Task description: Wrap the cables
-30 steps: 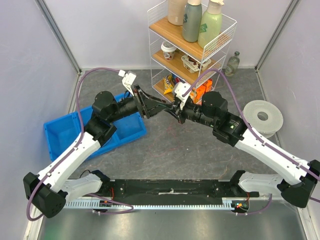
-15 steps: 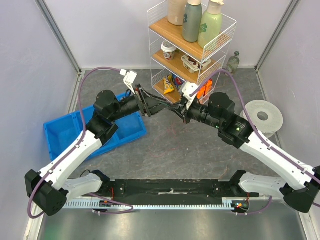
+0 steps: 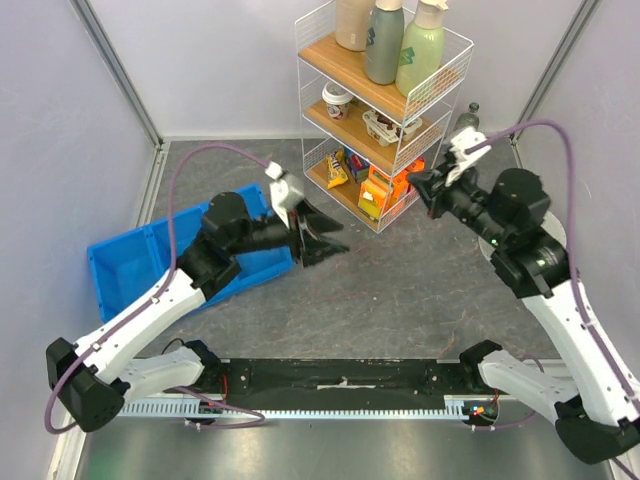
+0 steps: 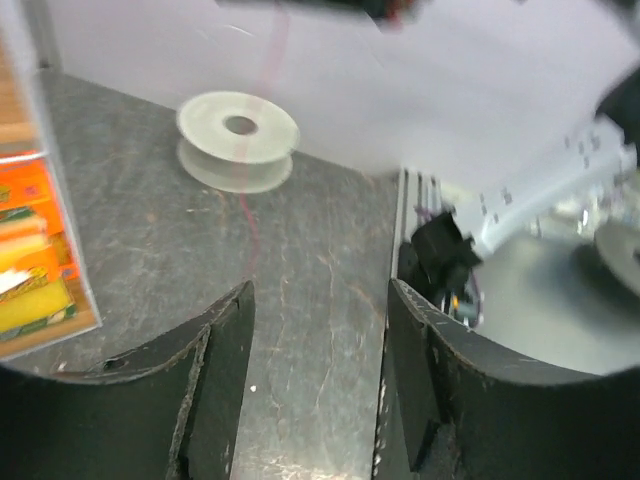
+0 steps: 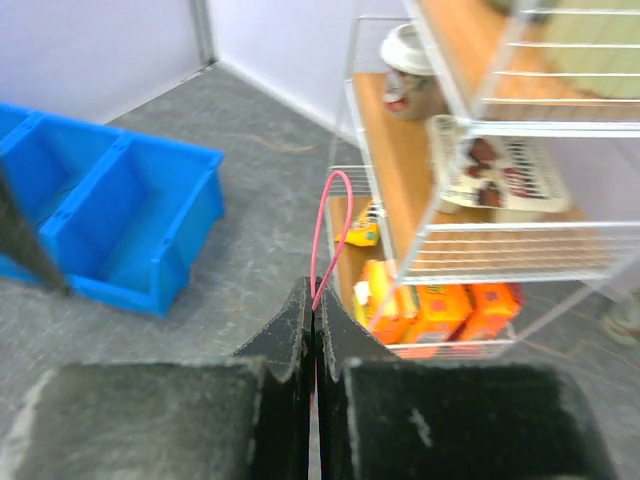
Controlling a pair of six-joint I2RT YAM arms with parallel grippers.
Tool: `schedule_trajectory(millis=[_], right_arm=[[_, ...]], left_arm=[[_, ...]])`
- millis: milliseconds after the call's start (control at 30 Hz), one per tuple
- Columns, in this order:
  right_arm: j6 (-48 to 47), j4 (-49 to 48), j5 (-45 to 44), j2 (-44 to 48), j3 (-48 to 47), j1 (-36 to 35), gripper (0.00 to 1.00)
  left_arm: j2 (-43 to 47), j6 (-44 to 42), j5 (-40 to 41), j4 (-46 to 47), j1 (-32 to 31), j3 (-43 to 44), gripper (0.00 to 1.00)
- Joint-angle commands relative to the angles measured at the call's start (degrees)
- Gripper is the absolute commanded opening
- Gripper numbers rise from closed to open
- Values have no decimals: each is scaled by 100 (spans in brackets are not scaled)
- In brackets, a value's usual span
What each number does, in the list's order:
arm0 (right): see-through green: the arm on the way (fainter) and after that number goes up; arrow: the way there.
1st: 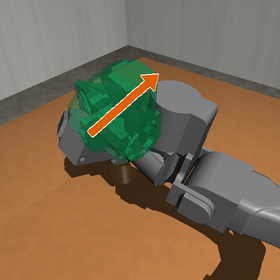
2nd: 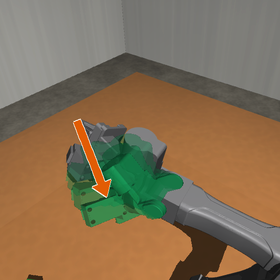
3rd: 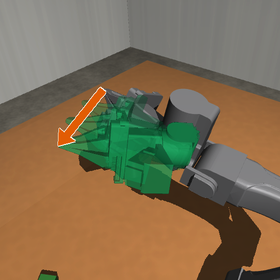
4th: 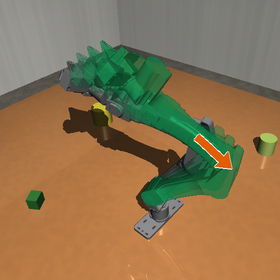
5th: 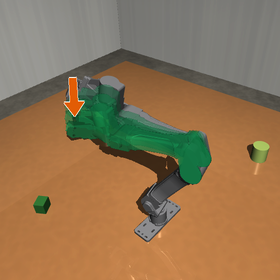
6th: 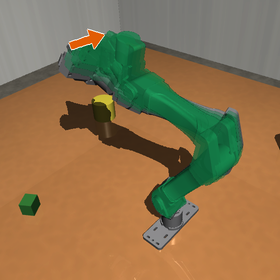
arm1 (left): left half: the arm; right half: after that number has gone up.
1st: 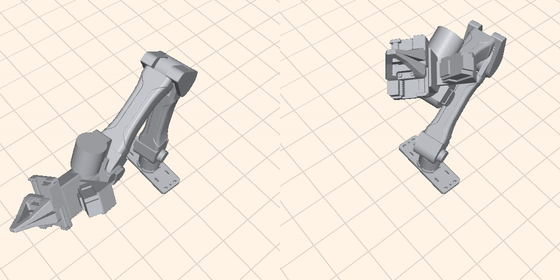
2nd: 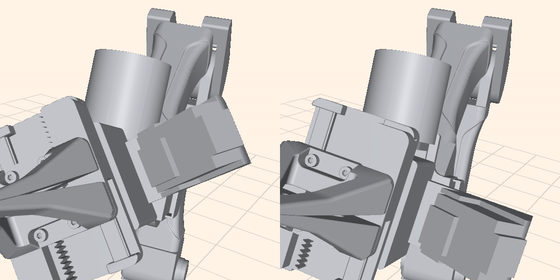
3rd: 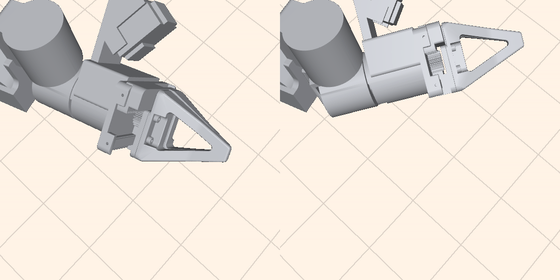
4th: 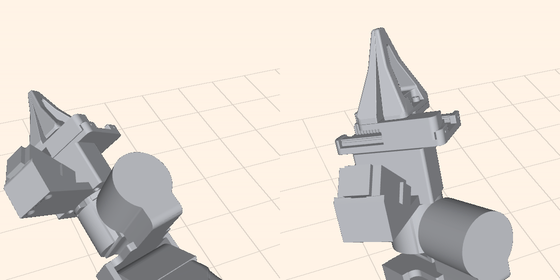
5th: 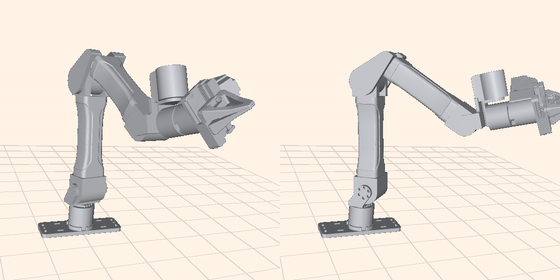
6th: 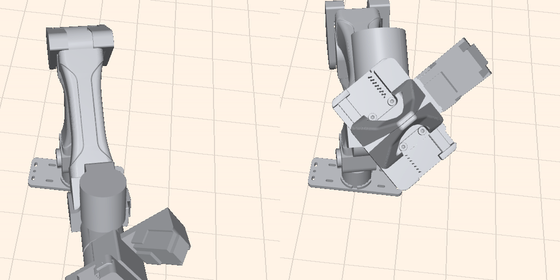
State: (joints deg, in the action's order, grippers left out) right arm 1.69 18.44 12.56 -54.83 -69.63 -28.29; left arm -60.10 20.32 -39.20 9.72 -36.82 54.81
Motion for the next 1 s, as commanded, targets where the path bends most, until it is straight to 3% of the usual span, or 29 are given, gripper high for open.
schedule_trajectory(millis=[0,67,233,400,600,833,967], right_arm=[[-29,1063,-700,376,-526,561,0],[15,1529,-1340,534,-438,824,0],[227,2348,-2528,570,-105,1545,0],[-369,2402,-3400,438,431,1818,0],[-923,2270,-2532,-71,730,3151,0],[-1689,1910,-1117,-1063,819,4989,0],[-2032,1559,-597,-1722,661,5545,0]], left_arm=[[-124,-2962,61,-594,-922,4,62],[-492,-2745,123,-419,-1072,135,59],[-1687,-1278,315,275,-1450,662,56],[-2173,-1162,395,549,-1908,821,56],[-2182,-1065,896,259,-1891,655,55],[-1804,-679,827,153,-1750,198,55],[-1664,-564,782,66,-1627,57,55]])
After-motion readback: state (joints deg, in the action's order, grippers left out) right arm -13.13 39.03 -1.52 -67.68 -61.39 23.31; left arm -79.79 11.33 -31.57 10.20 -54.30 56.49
